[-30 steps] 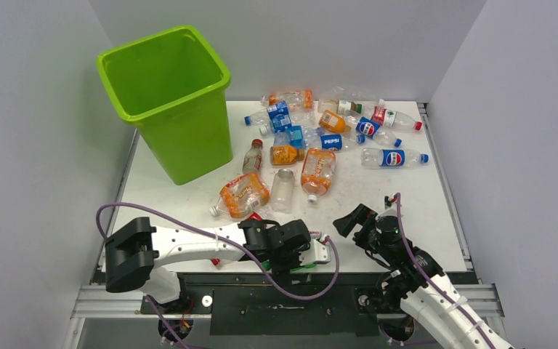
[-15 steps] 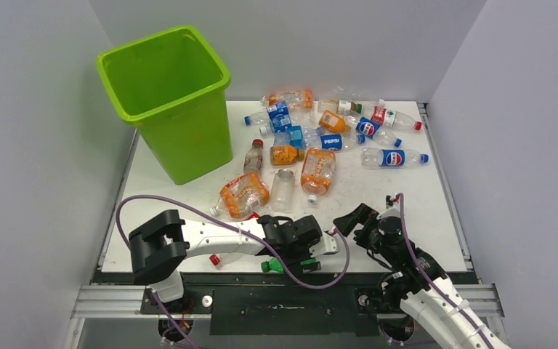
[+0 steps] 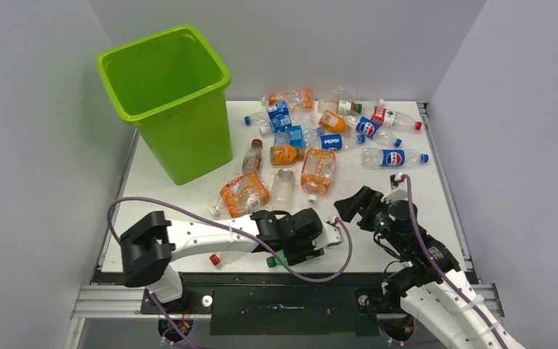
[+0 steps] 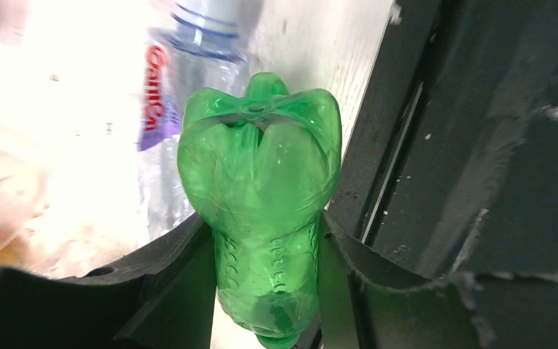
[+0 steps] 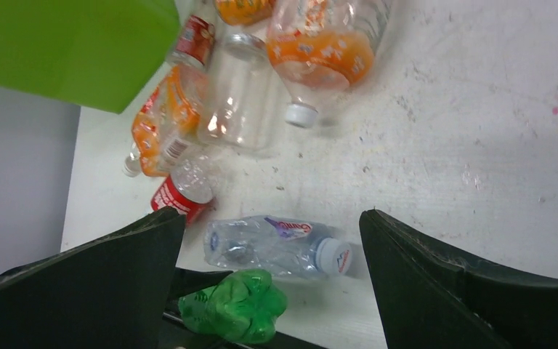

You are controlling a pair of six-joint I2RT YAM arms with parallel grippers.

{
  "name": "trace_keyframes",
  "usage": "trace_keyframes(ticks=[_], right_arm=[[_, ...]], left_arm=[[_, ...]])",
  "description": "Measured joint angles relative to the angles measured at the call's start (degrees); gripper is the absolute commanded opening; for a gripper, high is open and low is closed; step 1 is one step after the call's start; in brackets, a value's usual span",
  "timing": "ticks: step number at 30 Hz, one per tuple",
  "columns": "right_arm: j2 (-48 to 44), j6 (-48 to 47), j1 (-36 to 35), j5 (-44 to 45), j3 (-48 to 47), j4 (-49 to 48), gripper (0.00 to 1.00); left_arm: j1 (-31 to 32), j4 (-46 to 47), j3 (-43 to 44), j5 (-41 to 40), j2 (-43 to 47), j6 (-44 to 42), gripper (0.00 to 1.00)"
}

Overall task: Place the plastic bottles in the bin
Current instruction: Pick up the plastic bottle from the corner of the board, then place the plastic bottle in the trash bin.

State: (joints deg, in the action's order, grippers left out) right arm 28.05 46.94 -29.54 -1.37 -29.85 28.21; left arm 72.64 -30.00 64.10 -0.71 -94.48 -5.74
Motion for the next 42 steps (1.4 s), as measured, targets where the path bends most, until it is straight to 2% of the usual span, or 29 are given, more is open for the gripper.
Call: trace_keyframes(ticks=[3,6,8,10,13,16,23,28,32,42], right_arm=[[0.92,-3.15,0.0,-0.07,-5.6,0.59,0.94],[1.97,-7.17,0.0,-0.46,-11.93,0.02,0.94],[1.88,-9.22,0.0,-0.85,-13.92,-1.66,0.94],[1.05,-11.21,0.0,-1.18,-14.19,-4.33,0.94],[-1.16,-12.59,0.0,-1.64,-12.59,-7.69,0.94],[-2.99,-13.0,0.0,-4.52,-10.69,-11.37,0.95],[-2.4,-8.66,0.0,-15.3,-5.03,-26.49,0.96],[2.4,-3.15,-0.07,-21.14,-4.35,-38.73,0.98],[7.5,-0.31,-1.77,-22.67,-4.35,-46.01,0.97],[16.52,-1.7,-15.98,-19.56,-6.49,-52.02,0.87]], left_arm=[[-0.02,0.2,0.52,-0.72,5.97,1.31,0.14],[-0.31,2.97,1.22,-1.77,15.56,3.34,0.12],[-0.96,7.39,1.18,-2.03,21.94,5.66,0.05],[-2.67,15.28,-0.59,-1.95,28.59,9.2,0.0],[-6.43,32.28,-8.87,-1.7,39.23,16.76,0.0],[-9.22,48.33,-18.08,-2.43,45.88,25.2,0.0],[-16.72,65.75,-22.71,-3.67,45.68,43.69,0.0],[-21.75,74.47,-25.09,-4.83,44.13,55.58,0.0],[-22.99,78.53,-25.64,-5.01,42.29,60.96,0.0],[-23.61,81.72,-26.88,-5.51,41.03,65.05,0.0]])
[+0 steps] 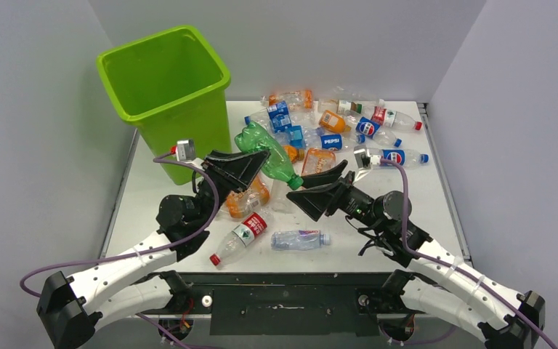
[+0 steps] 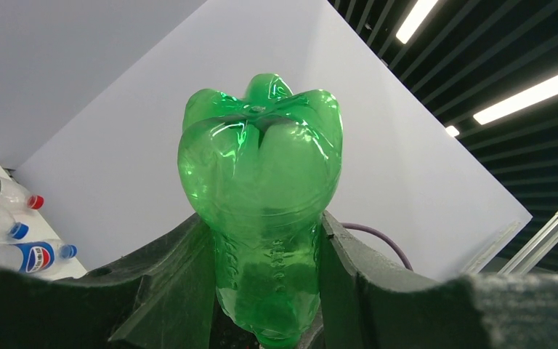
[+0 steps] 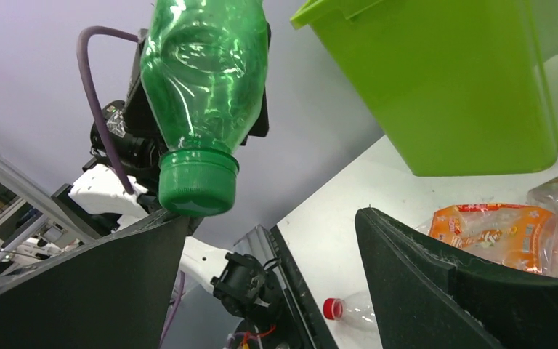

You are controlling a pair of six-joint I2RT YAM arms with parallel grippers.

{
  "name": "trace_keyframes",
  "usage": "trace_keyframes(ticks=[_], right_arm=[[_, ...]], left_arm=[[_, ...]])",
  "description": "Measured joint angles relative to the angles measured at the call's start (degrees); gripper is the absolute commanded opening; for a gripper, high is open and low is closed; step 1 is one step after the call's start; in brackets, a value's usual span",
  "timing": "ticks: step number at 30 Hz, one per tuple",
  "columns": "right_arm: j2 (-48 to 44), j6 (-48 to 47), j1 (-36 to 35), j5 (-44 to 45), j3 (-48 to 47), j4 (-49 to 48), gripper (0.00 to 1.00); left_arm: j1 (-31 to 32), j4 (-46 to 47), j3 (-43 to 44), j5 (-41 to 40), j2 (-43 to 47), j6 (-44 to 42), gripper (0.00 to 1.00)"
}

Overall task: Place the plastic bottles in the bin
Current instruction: Place the plastic bottle in the trash bin.

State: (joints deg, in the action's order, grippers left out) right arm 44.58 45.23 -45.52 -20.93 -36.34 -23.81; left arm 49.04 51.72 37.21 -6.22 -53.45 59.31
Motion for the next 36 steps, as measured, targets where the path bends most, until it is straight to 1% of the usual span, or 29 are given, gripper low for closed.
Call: trace_keyframes(ticks=[3,5,6,9,12,14,17,19,22,23,24,25,26,28,29,30,32,34,36], right_arm=[[0.98,-0.44,-0.94,1.2,-0.46,-1.64,0.88],[1.2,-0.74,-1.09,2.03,-0.74,-2.4,0.87],[1.22,-0.9,-1.09,2.56,-0.96,-2.69,0.84],[1.38,-1.25,-1.09,4.0,-1.73,-3.39,0.68],[2.56,-1.36,-1.38,4.13,-3.08,-3.96,0.54],[3.69,-1.16,-1.53,3.89,-3.85,-4.68,0.5],[4.83,-0.98,-1.73,3.39,-4.39,-5.49,0.48],[5.35,-0.96,-1.73,2.8,-4.83,-5.51,0.43],[6.03,-0.74,-1.79,1.9,-5.46,-5.46,0.3],[6.16,-0.7,-1.79,1.55,-5.66,-5.33,0.24],[6.23,-0.74,-1.79,1.27,-5.77,-5.27,0.15],[6.27,-0.74,-1.79,0.9,-5.81,-5.25,0.07],[6.32,-0.66,-1.79,0.46,-5.88,-5.22,0.06],[6.49,-0.57,-1.79,-0.13,-6.16,-4.85,0.05],[6.54,-0.61,-1.77,-0.37,-6.47,-4.24,0.05],[6.51,-0.81,-1.77,-0.59,-6.84,-3.06,0.05],[6.19,-1.62,-1.79,-0.74,-8.13,0.79,0.05],[5.38,-3.37,-1.79,0.07,-10.47,7.69,0.05],[4.33,-5.97,-1.79,2.23,-15.1,17.25,0.05]], left_arm=[[-0.02,0.11,-0.33,-0.04,0.07,0.04,0.0],[-0.02,-0.07,-0.57,-0.22,0.22,0.02,0.0],[-0.02,-0.17,-0.68,-0.24,0.37,0.02,0.0],[-0.02,-0.24,-0.85,-0.59,0.74,-0.04,0.0],[-0.33,-0.2,-0.85,-1.22,0.79,-0.11,0.0],[-0.52,-0.28,-0.85,-1.64,0.79,-0.33,0.0],[-0.63,-0.55,-0.94,-1.95,0.79,-0.59,0.0],[-0.63,-0.72,-0.96,-1.9,0.83,-0.66,0.0],[-0.66,-1.09,-0.96,-1.92,0.94,-1.11,0.0],[-0.66,-1.14,-0.96,-1.99,0.94,-1.2,0.0],[-0.66,-1.11,-0.96,-2.01,1.01,-1.22,0.0],[-0.66,-1.14,-0.96,-2.01,1.09,-1.33,0.09],[-0.66,-1.18,-0.96,-1.99,1.2,-1.42,0.28],[-0.66,-1.55,-0.96,-1.99,1.44,-1.84,0.73],[-0.66,-1.92,-0.96,-2.01,1.66,-2.16,1.0],[-0.66,-2.4,-0.96,-2.05,2.03,-2.86,0.97],[-0.61,-4.87,-0.94,-2.34,3.52,-4.9,0.96],[-0.57,-9.29,-0.9,-2.86,6.14,-8.52,0.96],[-0.52,-16.55,-0.02,-3.96,10.01,-15.41,0.96]])
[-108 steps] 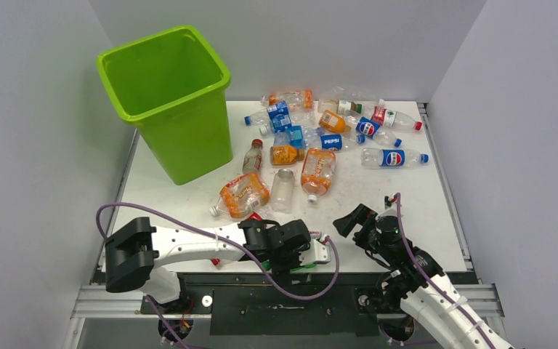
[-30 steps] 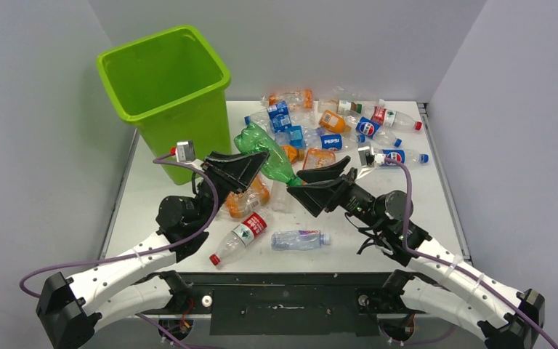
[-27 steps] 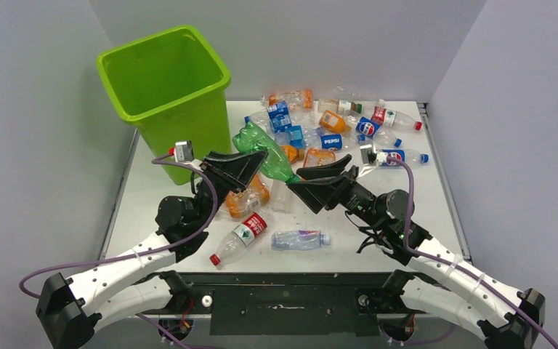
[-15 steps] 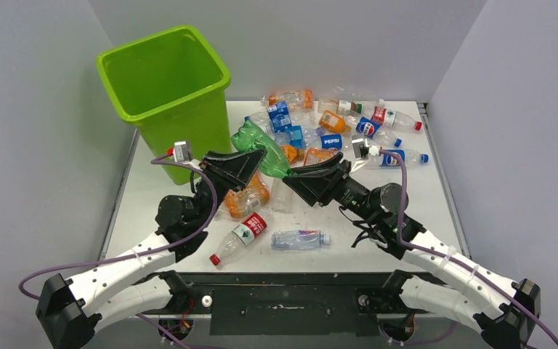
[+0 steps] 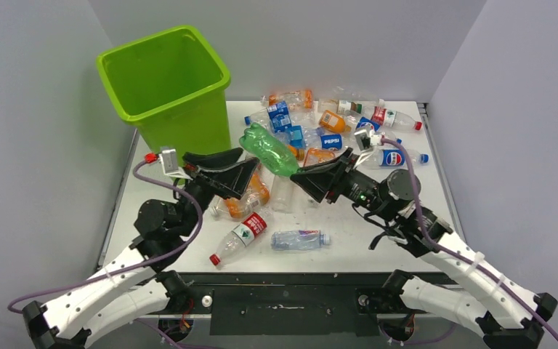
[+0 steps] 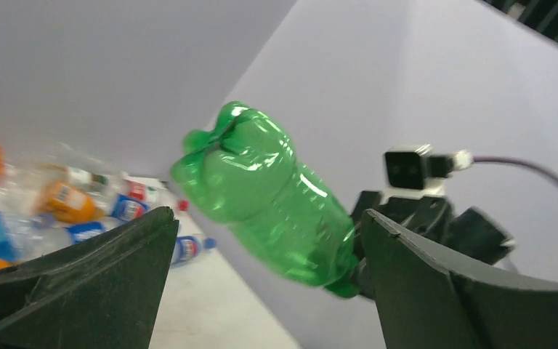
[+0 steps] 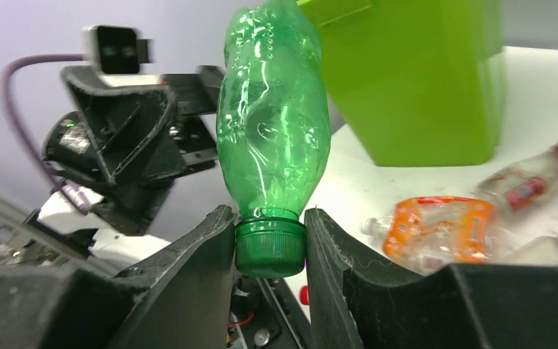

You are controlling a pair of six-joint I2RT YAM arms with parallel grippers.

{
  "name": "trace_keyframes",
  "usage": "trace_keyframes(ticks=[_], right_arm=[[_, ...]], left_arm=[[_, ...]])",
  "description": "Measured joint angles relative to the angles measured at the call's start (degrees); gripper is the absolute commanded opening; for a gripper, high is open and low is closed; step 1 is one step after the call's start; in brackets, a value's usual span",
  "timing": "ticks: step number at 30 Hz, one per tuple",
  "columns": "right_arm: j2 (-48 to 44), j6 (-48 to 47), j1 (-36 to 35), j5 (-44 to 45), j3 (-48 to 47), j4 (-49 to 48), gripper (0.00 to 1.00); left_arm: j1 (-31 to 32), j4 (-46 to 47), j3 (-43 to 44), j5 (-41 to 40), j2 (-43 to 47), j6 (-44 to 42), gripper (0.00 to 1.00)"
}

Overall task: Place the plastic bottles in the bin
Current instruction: Place the plastic bottle in the trash bin.

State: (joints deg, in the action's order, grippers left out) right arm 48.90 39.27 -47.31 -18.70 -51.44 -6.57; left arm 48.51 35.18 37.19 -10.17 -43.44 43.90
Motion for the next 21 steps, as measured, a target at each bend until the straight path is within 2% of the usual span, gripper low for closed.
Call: trace_keyframes(ticks=[2,5,7,10,13,17,21], right_arm=[[-0.96,-2.4,0.13,2.6,-4.96,8.35,0.05],[-1.4,-5.46,0.44,5.97,-13.51,21.33,0.05],[-0.55,-6.95,0.46,7.37,-18.45,28.94,0.05],[1.36,-8.55,0.46,8.26,-24.79,38.88,0.05],[4.76,-9.99,0.46,8.2,-30.03,47.23,0.05],[8.55,-11.23,0.46,7.32,-33.35,53.68,0.05],[11.96,-12.66,0.46,6.14,-34.73,57.88,0.05]], left_arm=[[0.02,-7.58,3.02,-0.63,3.08,-7.93,0.96],[0.02,-21.03,13.75,-0.04,4.09,-22.32,0.96],[0.04,-30.77,23.17,2.93,2.8,-33.38,0.96],[1.27,-41.51,30.82,8.22,1.36,-46.01,0.96],[7.78,-52.92,35.1,9.31,-1.16,-58.84,0.96],[21.7,-65.48,38.56,-0.17,-10.86,-73.26,0.96],[26.27,-72.11,39.23,-6.34,-20.59,-82.86,0.96]])
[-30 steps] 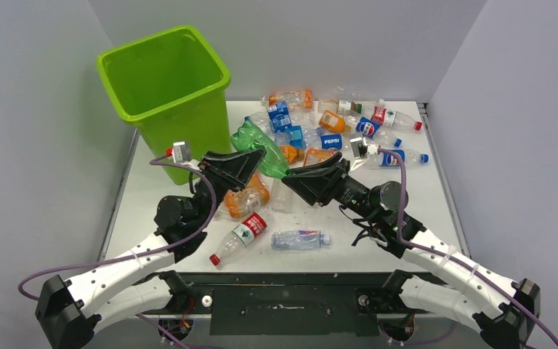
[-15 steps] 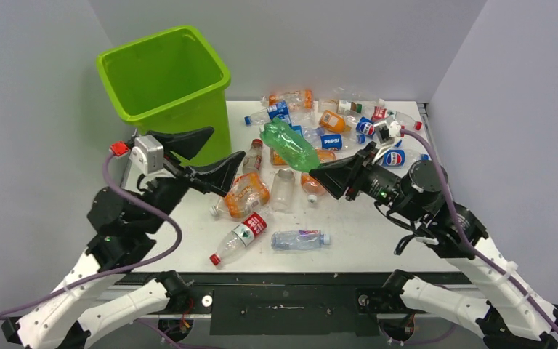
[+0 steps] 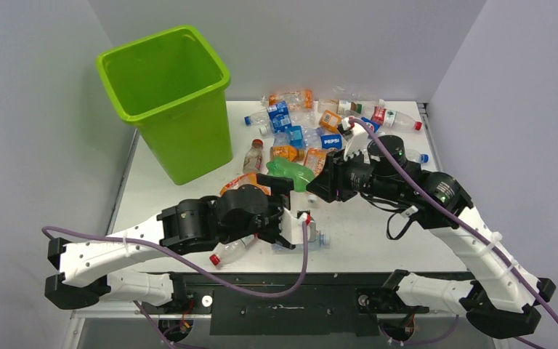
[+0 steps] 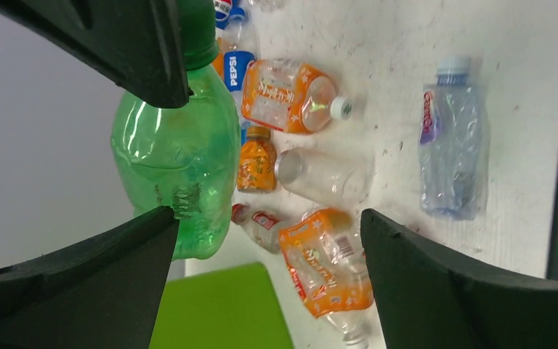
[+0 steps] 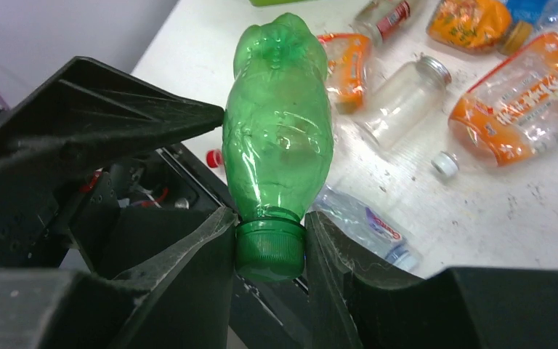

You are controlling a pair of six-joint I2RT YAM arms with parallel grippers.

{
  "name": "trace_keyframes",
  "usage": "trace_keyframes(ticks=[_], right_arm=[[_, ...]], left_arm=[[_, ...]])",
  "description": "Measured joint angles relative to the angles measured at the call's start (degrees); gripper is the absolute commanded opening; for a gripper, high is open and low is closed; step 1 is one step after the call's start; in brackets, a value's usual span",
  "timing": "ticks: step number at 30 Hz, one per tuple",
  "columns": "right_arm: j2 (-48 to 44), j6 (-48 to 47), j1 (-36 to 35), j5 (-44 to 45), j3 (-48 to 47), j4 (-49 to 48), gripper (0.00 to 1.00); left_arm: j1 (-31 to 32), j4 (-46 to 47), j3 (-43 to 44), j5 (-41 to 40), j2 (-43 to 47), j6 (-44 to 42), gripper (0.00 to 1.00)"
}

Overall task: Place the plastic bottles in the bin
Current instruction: Place the plastic bottle in the trash bin.

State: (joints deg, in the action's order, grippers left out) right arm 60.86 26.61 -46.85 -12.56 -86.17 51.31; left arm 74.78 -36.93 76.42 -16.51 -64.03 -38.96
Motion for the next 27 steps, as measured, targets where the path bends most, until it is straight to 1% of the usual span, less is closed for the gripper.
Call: trace_keyframes(ticks=[2,4,8,11,15,16,21,24,25,26,27], right_arm=[[0.85,-0.5,0.44,0.28,-0.09,1.7,0.05],[1.44,-0.68,0.39,-0.57,-0.33,2.38,0.05],[1.64,-0.98,0.31,-2.95,-1.36,2.47,0.05],[1.62,-1.36,0.31,-3.98,-2.08,2.36,0.05],[1.62,-1.55,0.31,-5.95,-2.21,2.34,0.05],[1.62,-1.55,0.31,-6.4,-2.21,2.32,0.05],[1.64,-1.53,0.33,-7.58,-2.75,1.7,0.05],[1.68,-1.53,0.59,-7.19,-3.54,1.42,0.06],[1.68,-1.55,0.68,-7.02,-3.63,1.49,0.18],[1.68,-1.55,0.7,-6.95,-3.63,1.51,0.35],[1.68,-1.55,0.7,-6.91,-3.63,1.4,0.59]], left_arm=[[0.22,-1.99,0.0,-1.57,-2.12,-3.5,0.96],[0.22,-2.73,0.07,-2.75,-2.23,-6.21,0.97],[-0.28,-2.25,0.76,-5.31,-2.12,-10.47,0.99],[-1.6,-1.14,0.76,-5.7,-2.12,-12.33,1.0],[-4.44,1.42,0.7,-4.57,-1.68,-12.87,0.82],[-5.03,1.95,0.66,-4.44,-1.6,-12.96,0.74],[-6.64,2.99,0.63,-3.23,-1.66,-12.79,0.47],[-6.62,3.21,-0.13,-2.47,-1.66,-12.63,0.35],[-6.62,3.5,-0.42,-2.12,-1.66,-12.46,0.32],[-6.64,3.96,-0.59,-2.1,-1.64,-12.17,0.3],[-6.64,4.2,-0.76,-2.01,-1.6,-11.76,0.28]])
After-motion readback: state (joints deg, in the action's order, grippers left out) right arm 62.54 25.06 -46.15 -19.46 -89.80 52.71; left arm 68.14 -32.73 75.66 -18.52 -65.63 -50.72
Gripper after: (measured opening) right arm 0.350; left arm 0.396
